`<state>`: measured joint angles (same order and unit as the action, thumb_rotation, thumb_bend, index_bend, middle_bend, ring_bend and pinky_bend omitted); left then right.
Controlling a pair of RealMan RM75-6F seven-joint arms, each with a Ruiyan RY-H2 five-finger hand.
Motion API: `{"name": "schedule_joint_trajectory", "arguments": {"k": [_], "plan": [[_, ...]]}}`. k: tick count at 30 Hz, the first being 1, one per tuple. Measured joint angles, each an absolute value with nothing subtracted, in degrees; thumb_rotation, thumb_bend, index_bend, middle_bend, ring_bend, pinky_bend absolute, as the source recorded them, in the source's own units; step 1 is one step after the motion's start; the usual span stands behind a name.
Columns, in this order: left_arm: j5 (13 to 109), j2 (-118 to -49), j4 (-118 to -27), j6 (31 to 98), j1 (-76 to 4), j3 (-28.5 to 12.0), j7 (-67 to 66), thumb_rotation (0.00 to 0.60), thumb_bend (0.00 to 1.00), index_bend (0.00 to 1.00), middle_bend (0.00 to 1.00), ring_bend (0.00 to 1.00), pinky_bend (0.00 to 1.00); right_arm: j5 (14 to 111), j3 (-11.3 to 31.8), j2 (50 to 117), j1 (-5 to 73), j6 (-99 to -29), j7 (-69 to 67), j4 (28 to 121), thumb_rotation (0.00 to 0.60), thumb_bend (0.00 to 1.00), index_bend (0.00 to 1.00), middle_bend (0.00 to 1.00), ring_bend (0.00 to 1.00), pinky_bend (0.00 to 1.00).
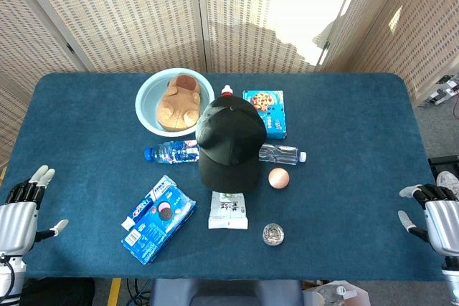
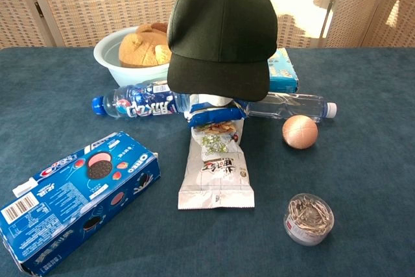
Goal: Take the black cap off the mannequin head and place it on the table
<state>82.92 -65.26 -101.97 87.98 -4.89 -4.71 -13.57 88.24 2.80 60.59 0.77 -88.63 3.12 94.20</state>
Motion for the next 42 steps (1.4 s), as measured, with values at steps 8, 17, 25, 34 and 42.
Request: {"name": "schedule_joint_trajectory", "arguments": {"k": [8,17,25,34,42], "plan": [[83.51,-65.28,-101.83,87.76,-5.01,-4.46,-13.34,0.6,0.06,0.11,0.07,0.14,0.13,88.25,3.11,59.82,0.59,-89.38,3.43,94.63,0.6,0.3,0.45,0.45,0.33,0.35],[85.96,-65.35,-100.76,86.62,-6.22,-4.14,-11.57,0.6,0.06,0.11,0.07,0.14,0.13,88.16,3.81,58.13,0.33,-90.53,4.36,96.11,0.6,0.3,0.45,0.45,0.33,0.35],[90.49,-65.35,-98.1,83.24,-10.41,-4.49,-5.9,0.6,0.06,0.15,0.18,0.34,0.53,87.97,4.59,56.42,0.71,-90.64,5.14,97.82,0.6,0.3,0.45,0.45,0.33,0.35],[98.02,-67.78,-92.79,78.07,-18.61,-5.1,-0.23,0.6,0.06,0.25,0.69,0.77,0.91,88.69,4.41,55.98,1.31,-89.84,5.89,98.79,0.6,0.3,0.45,0.45,0.33,0.35],[103.95,-74.17,-84.06,76.46,-25.78,-5.46,5.88,0.6,0.06,0.29,0.93,0.99,1.0,88.35,3.97,55.92,1.3,-89.15,6.15,99.04,0.6,0.3,0.45,0.45,0.33,0.35]]}}
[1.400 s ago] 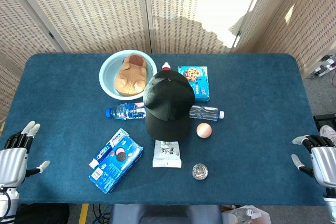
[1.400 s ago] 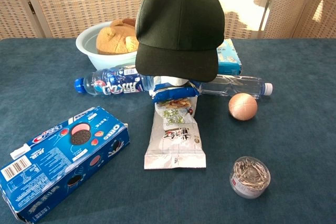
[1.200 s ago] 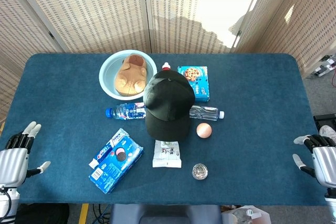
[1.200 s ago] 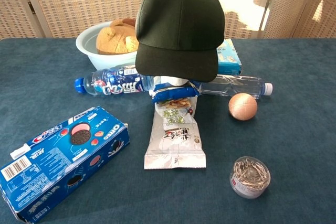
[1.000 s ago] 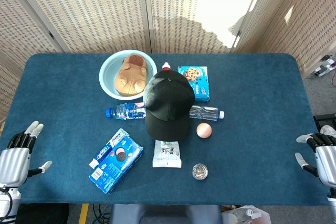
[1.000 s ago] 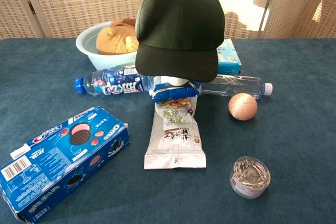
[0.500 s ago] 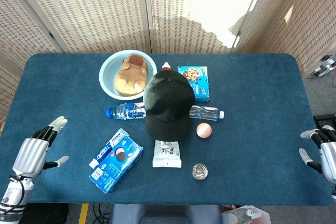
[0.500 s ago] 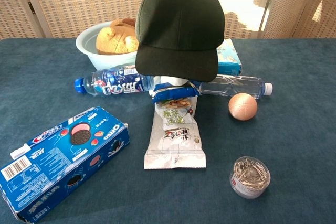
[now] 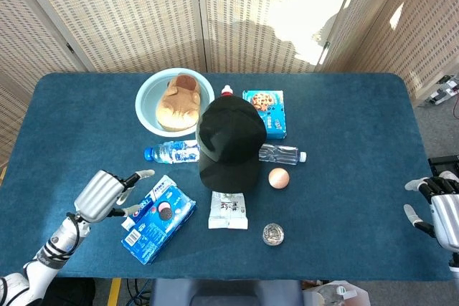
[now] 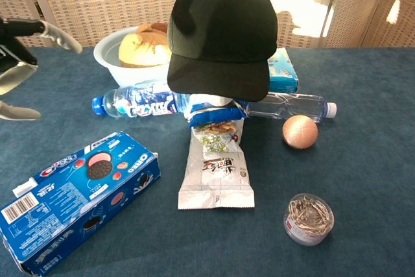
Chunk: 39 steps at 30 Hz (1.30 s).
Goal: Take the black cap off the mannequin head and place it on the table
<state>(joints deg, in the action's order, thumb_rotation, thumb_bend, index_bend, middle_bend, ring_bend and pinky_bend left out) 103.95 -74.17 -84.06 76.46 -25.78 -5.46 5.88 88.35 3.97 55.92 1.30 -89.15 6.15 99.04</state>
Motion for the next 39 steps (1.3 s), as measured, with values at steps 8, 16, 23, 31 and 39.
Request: {"name": "schedule_joint_trajectory", "arguments": {"k": [8,16,23,31,39], "plan": [[106.76,-80.97,-77.14,74.72,-32.93,-5.65,10.12,0.6,0.06,0.33,0.99,1.0,1.0,88.05,3.74,56.19,1.17,-88.92,6.03,98.76,0.6,0.3,0.45,0.45,0.33,0.35],[108.91,-87.57,-67.9,76.29,-38.14,-6.01,13.57,0.6,0.06,0.37,1.0,1.0,1.0,87.52,3.57,56.3,1.03,-88.65,5.86,98.43,0.6,0.3,0.45,0.45,0.33,0.36],[110.03,-93.18,-58.6,78.82,-42.22,-5.97,15.72,0.6,0.06,0.37,1.0,1.0,1.0,86.99,3.52,56.38,1.01,-88.24,5.66,98.15,0.6,0.3,0.45,0.45,0.33,0.36],[109.1,-98.82,-51.07,81.59,-45.53,-6.03,17.61,0.6,0.06,0.38,1.0,1.0,1.0,86.55,3.42,56.22,0.81,-88.14,5.48,97.97,0.6,0.3,0.45,0.45,0.33,0.36],[106.23,-103.22,-46.58,82.56,-47.19,-6.14,18.97,0.6,0.06,0.39,1.0,1.0,1.0,86.25,3.31,56.14,0.3,-88.56,4.72,97.44,0.6,0.3,0.45,0.45,0.33,0.36]]}}
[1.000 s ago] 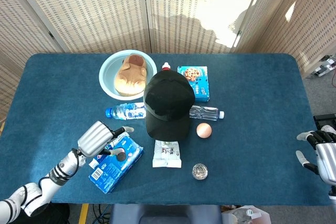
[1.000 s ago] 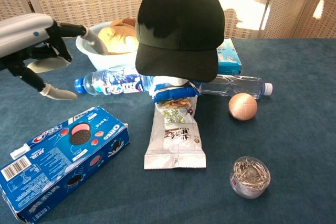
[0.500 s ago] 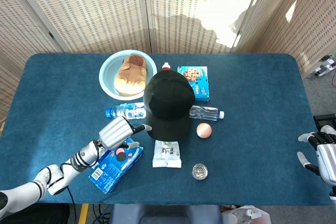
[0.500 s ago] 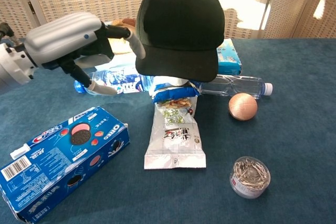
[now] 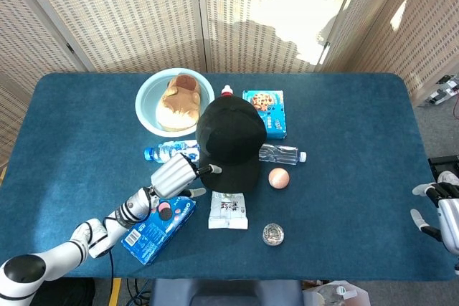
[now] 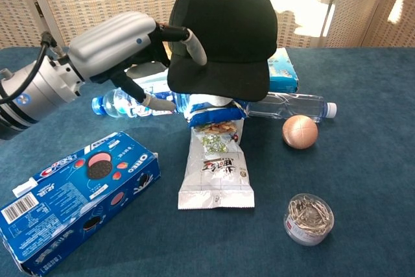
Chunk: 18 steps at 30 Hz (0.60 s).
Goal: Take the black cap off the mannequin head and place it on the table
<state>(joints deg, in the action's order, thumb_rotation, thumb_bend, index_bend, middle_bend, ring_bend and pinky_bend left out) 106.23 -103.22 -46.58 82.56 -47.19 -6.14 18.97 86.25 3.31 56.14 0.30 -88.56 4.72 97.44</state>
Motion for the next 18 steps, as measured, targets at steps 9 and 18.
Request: {"name": "schedule_joint_trajectory", "arguments": {"k": [9,18], "plan": [[103.03,-106.4,-44.29,81.32,-49.25,-6.35,19.64,0.6,0.08,0.39,1.0,1.0,1.0,86.01,3.24,56.28,-0.03,-88.69,3.73,96.48,0.6,0.3,0.45,0.45,0.33,0.36],[101.41,-108.64,-43.57,81.45,-50.2,-6.06,19.92,0.6,0.09,0.42,1.0,1.0,1.0,85.84,3.17,56.5,-0.38,-88.86,2.83,95.67,0.6,0.3,0.45,0.45,0.33,0.36]]}}
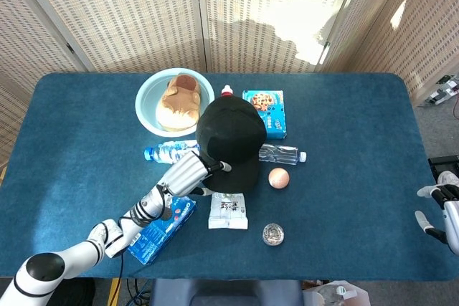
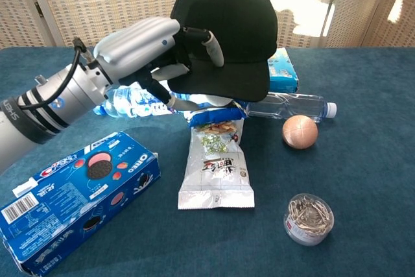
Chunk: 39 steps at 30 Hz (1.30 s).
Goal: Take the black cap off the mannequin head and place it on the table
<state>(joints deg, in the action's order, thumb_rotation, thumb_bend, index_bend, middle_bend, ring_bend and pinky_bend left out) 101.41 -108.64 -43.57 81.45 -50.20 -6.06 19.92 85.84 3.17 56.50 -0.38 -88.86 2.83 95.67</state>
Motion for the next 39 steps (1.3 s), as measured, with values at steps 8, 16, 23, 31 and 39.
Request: {"name": "schedule_joint_trajectory", "arguments": {"k": [8,16,23,31,39], "plan": [[100.64,-110.77,-41.02,82.72,-51.13,-6.02,21.02,0.6,0.17,0.44,1.0,1.0,1.0,85.6,3.12,56.41,-0.84,-89.2,2.3,95.37,0.6,0.3,0.45,0.45,0.33,0.36],[99.26,-112.99,-39.84,83.13,-51.89,-6.29,20.86,0.6,0.28,0.49,1.0,1.0,1.0,85.62,3.16,56.56,-0.87,-89.15,1.89,95.04,0.6,0.3,0.45,0.45,0.33,0.36],[98.54,-114.1,-39.06,84.15,-52.59,-6.8,20.75,0.6,0.39,0.54,1.0,1.0,1.0,85.53,3.18,56.56,-1.08,-89.3,1.5,94.69,0.6,0.3,0.45,0.45,0.33,0.37],[98.05,-113.44,-39.64,86.79,-52.77,-7.52,21.05,0.6,0.45,0.58,1.0,1.0,1.0,85.58,3.27,56.46,-1.21,-89.46,1.08,94.47,0.6,0.3,0.45,0.45,0.33,0.37],[95.85,-110.58,-45.93,87.15,-52.82,-9.99,20.37,0.6,0.46,0.6,1.0,1.0,1.0,85.85,3.25,56.38,-1.31,-89.65,0.93,94.58,0.6,0.3,0.45,0.45,0.33,0.37]]}}
